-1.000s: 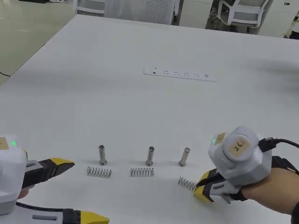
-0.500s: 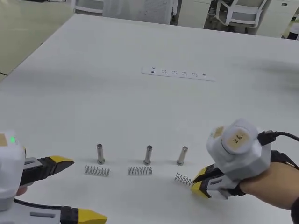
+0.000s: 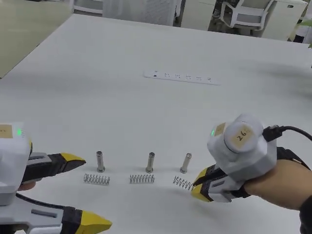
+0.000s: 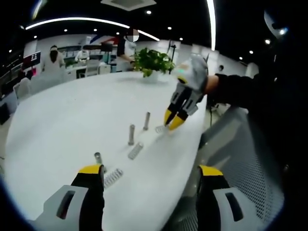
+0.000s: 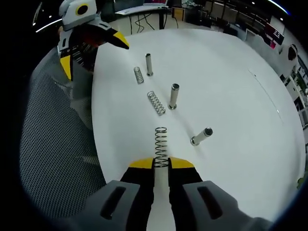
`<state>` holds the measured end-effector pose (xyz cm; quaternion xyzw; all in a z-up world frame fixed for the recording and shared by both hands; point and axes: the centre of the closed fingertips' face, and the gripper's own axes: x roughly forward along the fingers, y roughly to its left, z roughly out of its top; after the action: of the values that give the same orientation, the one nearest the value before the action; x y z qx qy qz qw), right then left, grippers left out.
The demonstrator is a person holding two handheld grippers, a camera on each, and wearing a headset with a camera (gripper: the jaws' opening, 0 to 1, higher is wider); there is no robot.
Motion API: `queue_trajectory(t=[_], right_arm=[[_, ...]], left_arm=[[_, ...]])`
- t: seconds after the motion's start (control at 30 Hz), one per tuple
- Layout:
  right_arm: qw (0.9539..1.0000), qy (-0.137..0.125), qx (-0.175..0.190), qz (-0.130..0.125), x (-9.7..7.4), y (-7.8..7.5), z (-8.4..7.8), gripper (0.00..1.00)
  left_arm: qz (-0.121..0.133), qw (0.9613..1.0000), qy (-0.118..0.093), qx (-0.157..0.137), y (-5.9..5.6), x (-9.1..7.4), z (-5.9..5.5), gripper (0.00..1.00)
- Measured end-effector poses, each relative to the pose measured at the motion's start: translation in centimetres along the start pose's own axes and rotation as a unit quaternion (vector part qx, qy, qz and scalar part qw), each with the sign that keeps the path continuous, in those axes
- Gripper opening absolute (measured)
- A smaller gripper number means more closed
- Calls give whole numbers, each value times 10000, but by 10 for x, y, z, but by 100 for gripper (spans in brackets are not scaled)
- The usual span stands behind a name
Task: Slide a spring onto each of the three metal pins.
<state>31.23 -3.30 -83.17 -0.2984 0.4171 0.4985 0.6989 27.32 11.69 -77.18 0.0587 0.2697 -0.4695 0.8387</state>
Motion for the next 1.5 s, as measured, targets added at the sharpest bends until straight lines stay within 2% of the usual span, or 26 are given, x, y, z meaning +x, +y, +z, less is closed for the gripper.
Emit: queue_trajectory(t=[0.27,0.57,0.7,0.9,1.17,1.5], right_arm=[[9996,36,-259,106,-4,5,11,7],[9978,78,-634,197,-8,10,28,7],[9967,83,-769,235,-9,12,35,7],[9946,78,-984,327,-7,19,46,7],[9910,15,-1241,494,-2,29,63,7],[9857,0,-1551,659,1,44,73,7]], left_arm=[[-223,9997,-11,106,-1,6,4,72],[-480,9984,46,309,-10,21,9,67],[-565,9977,-8,368,-13,25,12,63],[-581,9975,-138,365,-12,30,17,54],[-604,9971,-157,429,-11,38,14,43],[-649,9961,-256,545,-13,40,16,30]])
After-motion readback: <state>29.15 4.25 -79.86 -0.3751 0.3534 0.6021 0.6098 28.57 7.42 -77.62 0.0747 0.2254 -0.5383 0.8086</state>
